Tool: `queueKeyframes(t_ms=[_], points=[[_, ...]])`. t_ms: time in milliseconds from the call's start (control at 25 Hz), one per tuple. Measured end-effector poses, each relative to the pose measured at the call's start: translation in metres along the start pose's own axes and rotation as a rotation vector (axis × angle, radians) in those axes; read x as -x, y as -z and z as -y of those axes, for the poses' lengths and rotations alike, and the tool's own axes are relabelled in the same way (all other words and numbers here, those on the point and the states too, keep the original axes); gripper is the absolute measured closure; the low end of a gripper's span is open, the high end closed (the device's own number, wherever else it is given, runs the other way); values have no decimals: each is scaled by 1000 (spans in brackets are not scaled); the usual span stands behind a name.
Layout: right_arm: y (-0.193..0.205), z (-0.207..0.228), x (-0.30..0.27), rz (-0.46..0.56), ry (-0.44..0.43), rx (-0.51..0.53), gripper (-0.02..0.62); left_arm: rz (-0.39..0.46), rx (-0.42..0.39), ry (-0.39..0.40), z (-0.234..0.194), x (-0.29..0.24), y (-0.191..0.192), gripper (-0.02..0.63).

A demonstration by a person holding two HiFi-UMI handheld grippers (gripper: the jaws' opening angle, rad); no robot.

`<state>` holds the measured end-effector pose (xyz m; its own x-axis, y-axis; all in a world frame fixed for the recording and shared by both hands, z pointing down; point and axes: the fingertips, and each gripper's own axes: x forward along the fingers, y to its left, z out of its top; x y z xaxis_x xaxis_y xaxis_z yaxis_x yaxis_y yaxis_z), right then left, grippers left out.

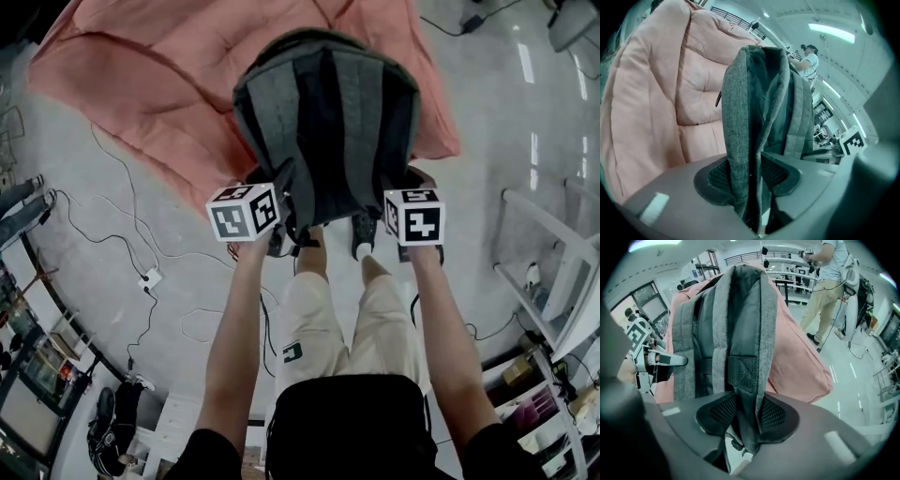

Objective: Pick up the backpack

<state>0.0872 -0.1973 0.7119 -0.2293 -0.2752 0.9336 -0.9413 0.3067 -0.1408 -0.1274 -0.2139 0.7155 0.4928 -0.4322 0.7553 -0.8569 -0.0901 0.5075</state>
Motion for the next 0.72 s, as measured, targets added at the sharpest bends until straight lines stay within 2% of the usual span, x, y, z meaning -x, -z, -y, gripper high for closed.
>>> queueKeyframes(t_ms=[160,360,560,720], points=[[22,2,30,2,-39,29,457,4,34,-22,27,25,24,456],[43,0,63,21,-88,52,457,38,32,-72,58,58,45,456],[53,-2,106,53,-129,95,457,91,42,-118,94,90,56,457],[45,-3,139,83,-151,130,460,149,67,-154,121,119,57,457]])
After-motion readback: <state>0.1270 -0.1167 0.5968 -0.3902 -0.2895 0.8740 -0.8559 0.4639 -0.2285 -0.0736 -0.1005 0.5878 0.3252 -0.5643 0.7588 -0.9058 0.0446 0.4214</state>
